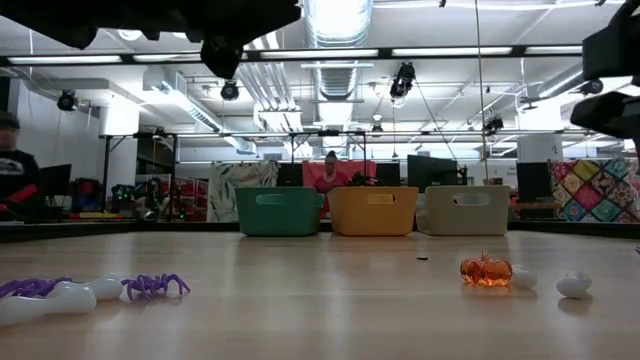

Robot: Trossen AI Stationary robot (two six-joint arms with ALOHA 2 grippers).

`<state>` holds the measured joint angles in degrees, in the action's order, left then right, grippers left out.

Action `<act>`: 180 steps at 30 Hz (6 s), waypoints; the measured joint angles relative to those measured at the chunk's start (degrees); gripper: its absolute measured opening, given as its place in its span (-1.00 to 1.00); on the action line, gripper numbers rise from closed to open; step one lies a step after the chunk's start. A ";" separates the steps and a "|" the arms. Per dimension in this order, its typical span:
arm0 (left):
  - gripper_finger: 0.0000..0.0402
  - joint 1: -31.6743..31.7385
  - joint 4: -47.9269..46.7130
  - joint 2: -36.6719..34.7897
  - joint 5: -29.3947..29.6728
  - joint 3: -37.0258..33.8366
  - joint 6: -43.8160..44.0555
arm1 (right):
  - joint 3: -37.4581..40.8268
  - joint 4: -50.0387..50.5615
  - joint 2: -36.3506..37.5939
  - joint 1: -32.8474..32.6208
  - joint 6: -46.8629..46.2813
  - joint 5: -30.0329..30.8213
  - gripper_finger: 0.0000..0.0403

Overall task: Sort Halloween decoration
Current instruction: Put the purple spider toy into the gray bin

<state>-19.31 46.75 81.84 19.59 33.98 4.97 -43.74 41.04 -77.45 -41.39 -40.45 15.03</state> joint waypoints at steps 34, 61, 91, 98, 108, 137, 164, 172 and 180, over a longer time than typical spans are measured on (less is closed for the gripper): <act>-0.62 0.07 5.57 4.02 0.61 0.02 0.00 | 10.54 -11.84 0.17 0.02 0.42 0.41 -0.38; -0.62 0.07 5.80 4.02 0.66 0.04 -1.80 | 7.32 -5.63 5.07 3.97 -5.23 2.80 -0.95; -0.62 0.24 6.27 4.02 0.90 0.07 -2.97 | -37.26 9.54 -10.40 65.03 54.42 -5.67 -0.95; -0.62 0.31 6.26 4.02 0.90 0.07 -2.97 | -39.66 17.44 -16.77 80.03 63.23 -12.57 -0.95; -0.62 0.34 6.24 4.02 0.96 0.07 -2.97 | -39.00 20.05 -21.98 95.46 61.86 -14.04 -0.95; -0.62 1.25 4.87 4.00 1.05 0.04 -2.54 | -36.58 15.27 -22.59 98.79 59.47 -15.27 -0.40; -0.62 -2.32 -16.52 3.66 0.73 0.00 15.71 | -29.21 10.86 5.79 76.25 45.46 -15.00 -0.61; -0.62 -4.15 -17.84 2.70 0.40 0.00 16.03 | -23.29 3.61 11.59 61.51 40.05 -14.97 -0.67; -0.62 -6.73 -20.23 1.63 0.37 0.02 19.32 | -17.90 -2.44 12.20 49.53 35.79 -14.95 -0.67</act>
<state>-26.04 26.51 83.47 19.97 34.00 24.29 -61.63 38.60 -65.25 8.14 -4.65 0.08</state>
